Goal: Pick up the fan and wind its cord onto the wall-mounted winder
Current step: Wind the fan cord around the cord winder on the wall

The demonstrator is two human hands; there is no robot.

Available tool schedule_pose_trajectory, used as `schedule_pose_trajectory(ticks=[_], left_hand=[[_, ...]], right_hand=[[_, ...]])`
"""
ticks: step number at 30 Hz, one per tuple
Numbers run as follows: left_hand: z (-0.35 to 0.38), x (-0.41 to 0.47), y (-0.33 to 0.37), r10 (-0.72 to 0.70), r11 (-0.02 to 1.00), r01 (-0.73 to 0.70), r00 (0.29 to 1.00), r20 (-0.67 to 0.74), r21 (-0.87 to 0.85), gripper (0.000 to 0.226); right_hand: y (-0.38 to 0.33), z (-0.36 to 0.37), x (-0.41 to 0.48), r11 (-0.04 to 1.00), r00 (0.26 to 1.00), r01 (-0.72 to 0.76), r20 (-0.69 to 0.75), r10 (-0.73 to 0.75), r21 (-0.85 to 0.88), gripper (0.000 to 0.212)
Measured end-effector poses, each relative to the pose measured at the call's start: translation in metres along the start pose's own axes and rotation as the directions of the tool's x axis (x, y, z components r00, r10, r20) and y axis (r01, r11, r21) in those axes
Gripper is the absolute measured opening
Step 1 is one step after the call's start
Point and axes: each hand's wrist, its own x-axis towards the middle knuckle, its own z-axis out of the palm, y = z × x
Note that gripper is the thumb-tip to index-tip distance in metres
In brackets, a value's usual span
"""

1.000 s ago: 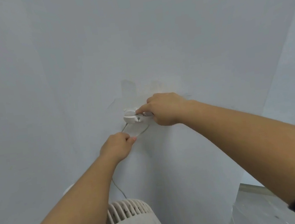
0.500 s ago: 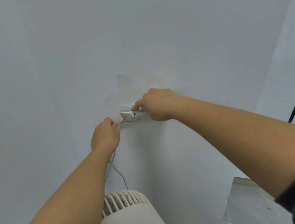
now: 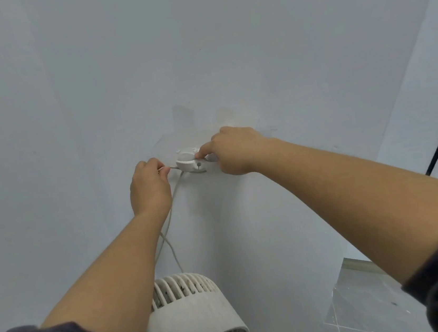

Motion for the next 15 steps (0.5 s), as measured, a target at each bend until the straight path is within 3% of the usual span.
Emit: schedule_pose_trajectory(ticks=[5, 11, 15], left_hand=[[-0.0015, 0.0016, 0.0043, 0.041, 0.999, -0.040, 0.999, -0.014, 0.035, 0.018], [-0.0015, 0.0032, 0.0081, 0.230, 0.958, -0.209, 0.969, -0.090, 0.198, 0.014], [-0.0017, 0.0035, 0.0043, 0.230, 0.955, -0.208, 0.969, -0.084, 0.214, 0.015]], right_hand=[[0.0001, 0.0008, 0.0004, 1.000, 1.000, -0.002, -0.005, 0.002, 0.003, 0.047], [0.0003, 0.0028, 0.0008, 1.000, 1.000, -0.009, -0.002, 0.009, 0.009, 0.045], [-0.0002, 0.0031, 0.0007, 1.000, 1.000, -0.009, -0.010, 0.009, 0.003, 0.045]])
